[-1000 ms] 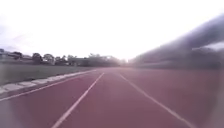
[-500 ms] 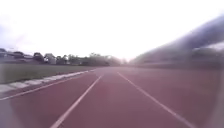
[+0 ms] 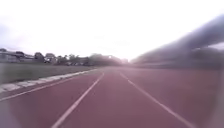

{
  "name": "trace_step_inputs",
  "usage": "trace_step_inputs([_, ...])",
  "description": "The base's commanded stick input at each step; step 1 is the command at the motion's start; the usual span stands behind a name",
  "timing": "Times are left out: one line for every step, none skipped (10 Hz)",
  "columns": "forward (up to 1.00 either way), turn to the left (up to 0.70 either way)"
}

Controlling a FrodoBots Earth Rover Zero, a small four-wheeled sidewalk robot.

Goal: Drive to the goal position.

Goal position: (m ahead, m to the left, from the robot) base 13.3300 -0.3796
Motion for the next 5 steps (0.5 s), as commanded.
trace_step_inputs([0.7, 0.0])
trace_step_inputs([0.7, 0.0])
trace_step_inputs([0.7, 0.0])
trace_step_inputs([0.7, 0.0])
trace_step_inputs([0.7, 0.0])
